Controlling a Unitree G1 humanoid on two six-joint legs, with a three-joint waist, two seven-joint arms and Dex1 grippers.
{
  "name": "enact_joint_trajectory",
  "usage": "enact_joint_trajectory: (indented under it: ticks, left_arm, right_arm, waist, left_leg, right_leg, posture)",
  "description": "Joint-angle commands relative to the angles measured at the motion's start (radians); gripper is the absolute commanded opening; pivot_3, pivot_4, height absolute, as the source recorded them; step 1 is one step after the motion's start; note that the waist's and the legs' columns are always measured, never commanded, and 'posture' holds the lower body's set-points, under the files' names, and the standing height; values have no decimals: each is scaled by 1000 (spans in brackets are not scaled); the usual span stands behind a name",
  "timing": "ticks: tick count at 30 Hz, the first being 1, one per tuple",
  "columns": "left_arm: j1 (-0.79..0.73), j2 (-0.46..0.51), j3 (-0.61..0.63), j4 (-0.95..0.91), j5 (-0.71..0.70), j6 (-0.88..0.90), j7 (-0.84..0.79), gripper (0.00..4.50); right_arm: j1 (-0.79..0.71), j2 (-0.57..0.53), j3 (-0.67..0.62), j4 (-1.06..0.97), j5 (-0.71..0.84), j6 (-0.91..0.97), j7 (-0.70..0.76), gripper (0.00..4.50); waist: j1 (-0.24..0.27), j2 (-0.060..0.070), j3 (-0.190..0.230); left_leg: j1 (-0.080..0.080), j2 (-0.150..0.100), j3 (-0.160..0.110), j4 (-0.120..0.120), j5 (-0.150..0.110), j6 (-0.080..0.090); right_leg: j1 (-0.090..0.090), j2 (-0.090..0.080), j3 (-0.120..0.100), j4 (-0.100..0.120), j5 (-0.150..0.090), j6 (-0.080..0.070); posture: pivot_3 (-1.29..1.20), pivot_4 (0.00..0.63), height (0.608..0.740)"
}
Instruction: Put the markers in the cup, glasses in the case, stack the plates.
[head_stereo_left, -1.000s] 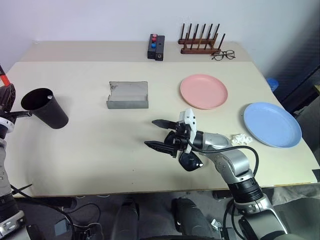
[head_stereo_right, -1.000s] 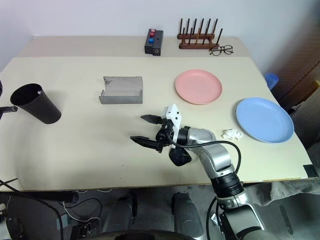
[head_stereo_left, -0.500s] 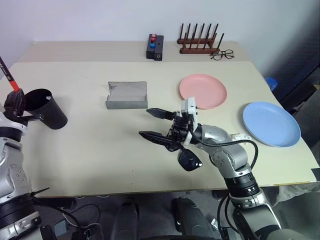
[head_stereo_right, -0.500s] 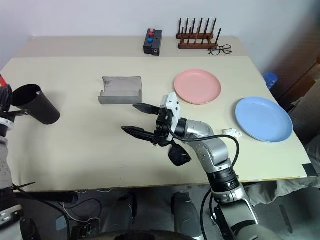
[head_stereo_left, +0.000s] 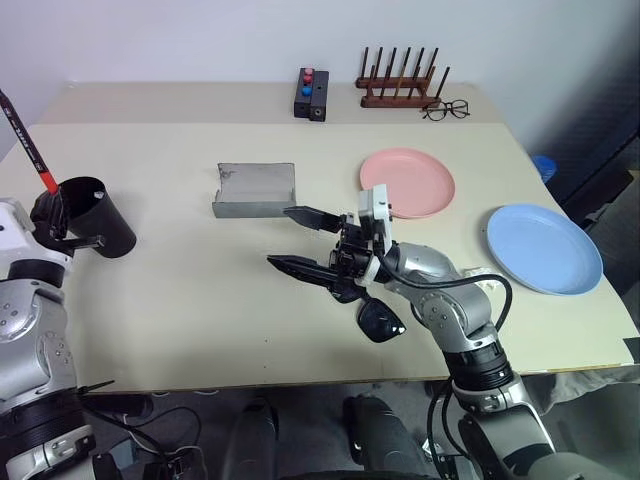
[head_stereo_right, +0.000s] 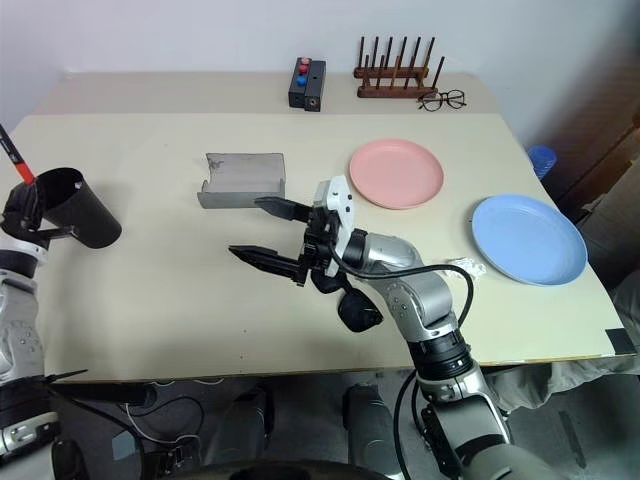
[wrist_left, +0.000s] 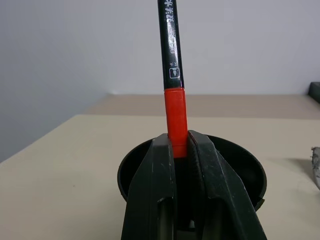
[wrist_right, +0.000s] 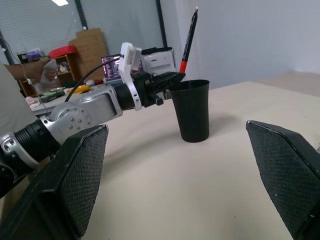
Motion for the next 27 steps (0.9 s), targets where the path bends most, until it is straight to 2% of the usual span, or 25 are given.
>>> enact_joint_trajectory:
  ticks: [1, 18, 21, 23, 27]
  left_arm:
    - [-4, 3, 3, -16, 1, -17, 10, 48]
    - [2, -7, -8, -25, 4, -5, 41, 48]
    - [5, -7, -10, -24, 12, -7, 49, 1233]
    - [4, -7, -13, -21, 20, -10, 57, 2185]
    - [4, -7, -16, -20, 23, -9, 61, 2185]
  right_arm:
    - [-22, 7, -2, -35, 11, -8, 3, 4500]
    - [-14, 2, 1, -29, 7, -12, 12, 4500]
    - [-11, 2, 2, -31, 6, -13, 12, 4500]
    - [-10, 1, 2, -29, 6, -14, 12, 4500]
    - [-7, 1, 3, -33, 6, -14, 10, 4500]
  waist:
    - [0, 0, 0]
    - [0, 0, 0]
    - [0, 0, 0]
    - [0, 0, 0]
    - [0, 0, 0]
  left_leg:
    - [0, 0, 0, 0, 0, 0]
    - [0, 0, 0, 0, 0, 0]
    - [0, 0, 0, 0, 0, 0]
    - [0, 0, 0, 0, 0, 0]
    - [0, 0, 0, 0, 0, 0]
  right_leg:
    - [0, 0, 0, 0, 0, 0]
    - [0, 0, 0, 0, 0, 0]
    - [0, 0, 0, 0, 0, 0]
    - [0, 0, 0, 0, 0, 0]
    - [0, 0, 0, 0, 0, 0]
  posture:
    - [0, 150, 740]
    - [0, 150, 740]
    - [0, 150, 740]
    - [0, 150, 740]
    - [0, 150, 740]
